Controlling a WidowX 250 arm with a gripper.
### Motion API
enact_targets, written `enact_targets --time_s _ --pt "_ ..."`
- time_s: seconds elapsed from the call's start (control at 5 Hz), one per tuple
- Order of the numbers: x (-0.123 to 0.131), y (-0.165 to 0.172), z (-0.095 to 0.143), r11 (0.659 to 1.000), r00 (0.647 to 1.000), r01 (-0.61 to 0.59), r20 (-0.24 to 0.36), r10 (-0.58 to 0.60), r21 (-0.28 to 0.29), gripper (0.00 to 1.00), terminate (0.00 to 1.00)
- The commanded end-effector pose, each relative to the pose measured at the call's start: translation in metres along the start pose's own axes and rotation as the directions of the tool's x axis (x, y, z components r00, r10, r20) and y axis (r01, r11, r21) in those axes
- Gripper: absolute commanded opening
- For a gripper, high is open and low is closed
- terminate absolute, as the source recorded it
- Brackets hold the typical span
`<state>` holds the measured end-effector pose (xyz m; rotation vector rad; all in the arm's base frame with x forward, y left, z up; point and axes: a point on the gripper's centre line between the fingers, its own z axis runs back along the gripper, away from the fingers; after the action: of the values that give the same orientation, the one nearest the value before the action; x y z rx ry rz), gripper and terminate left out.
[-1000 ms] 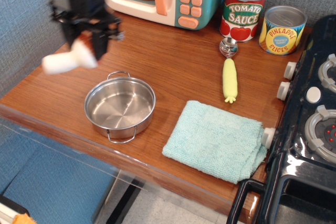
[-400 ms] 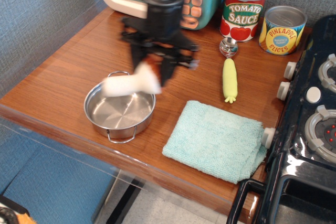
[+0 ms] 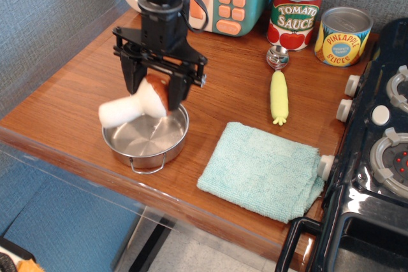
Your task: Place the baster in the pot.
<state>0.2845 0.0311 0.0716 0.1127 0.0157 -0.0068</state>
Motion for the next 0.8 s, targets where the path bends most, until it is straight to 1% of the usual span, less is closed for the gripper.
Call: enact_targets --time_s 0.0,0.2,0.6 --pt "0.002 -0.004 0.017 1.0 0.998 0.004 0.062 -0.005 0.016 1.0 0.0" --pt "0.002 -0.005 0.027 1.0 0.994 -0.012 0.107 0.01 0.01 1.0 0.0" --pt "0.002 -0.005 0.027 1.0 0.994 -0.012 0.107 0.01 0.01 1.0 0.0"
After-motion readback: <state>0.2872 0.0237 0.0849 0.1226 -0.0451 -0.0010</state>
